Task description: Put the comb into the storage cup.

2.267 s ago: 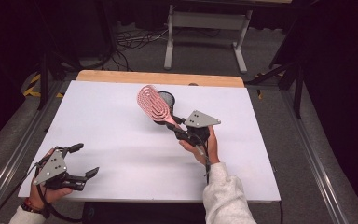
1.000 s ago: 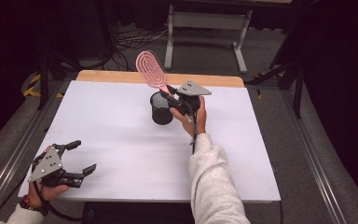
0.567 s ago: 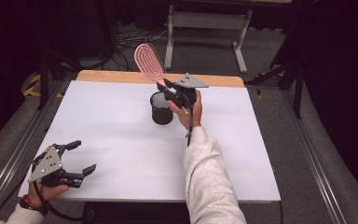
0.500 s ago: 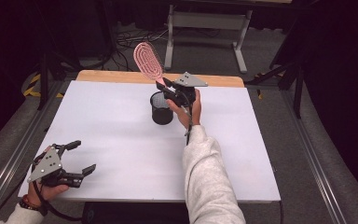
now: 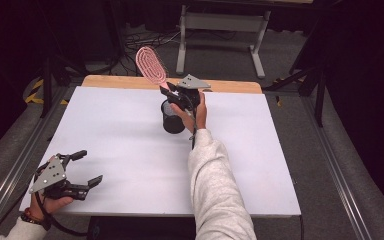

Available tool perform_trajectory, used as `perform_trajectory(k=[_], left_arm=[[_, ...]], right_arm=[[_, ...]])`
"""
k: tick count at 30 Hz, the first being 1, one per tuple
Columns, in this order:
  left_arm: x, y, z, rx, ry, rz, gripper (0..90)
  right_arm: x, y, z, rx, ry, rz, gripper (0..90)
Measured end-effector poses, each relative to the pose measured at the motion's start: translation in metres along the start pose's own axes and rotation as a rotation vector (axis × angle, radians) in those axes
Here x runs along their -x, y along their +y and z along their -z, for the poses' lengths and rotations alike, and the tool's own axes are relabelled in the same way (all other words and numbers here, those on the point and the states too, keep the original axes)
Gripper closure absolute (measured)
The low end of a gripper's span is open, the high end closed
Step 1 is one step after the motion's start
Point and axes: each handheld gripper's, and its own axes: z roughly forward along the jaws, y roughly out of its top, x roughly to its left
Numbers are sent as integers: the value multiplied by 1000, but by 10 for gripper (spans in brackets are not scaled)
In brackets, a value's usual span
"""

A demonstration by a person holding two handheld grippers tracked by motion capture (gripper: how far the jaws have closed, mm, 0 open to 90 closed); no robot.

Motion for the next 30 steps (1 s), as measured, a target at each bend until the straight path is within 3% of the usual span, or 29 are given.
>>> perform_trajectory(k=[18, 30], left_arm=[[0, 0, 2, 9, -8, 0, 79], [1, 0, 6, 12, -2, 0, 79]], right_arm=[[7, -13, 0, -11, -18, -46, 702], [2, -32, 2, -33, -21, -64, 702]])
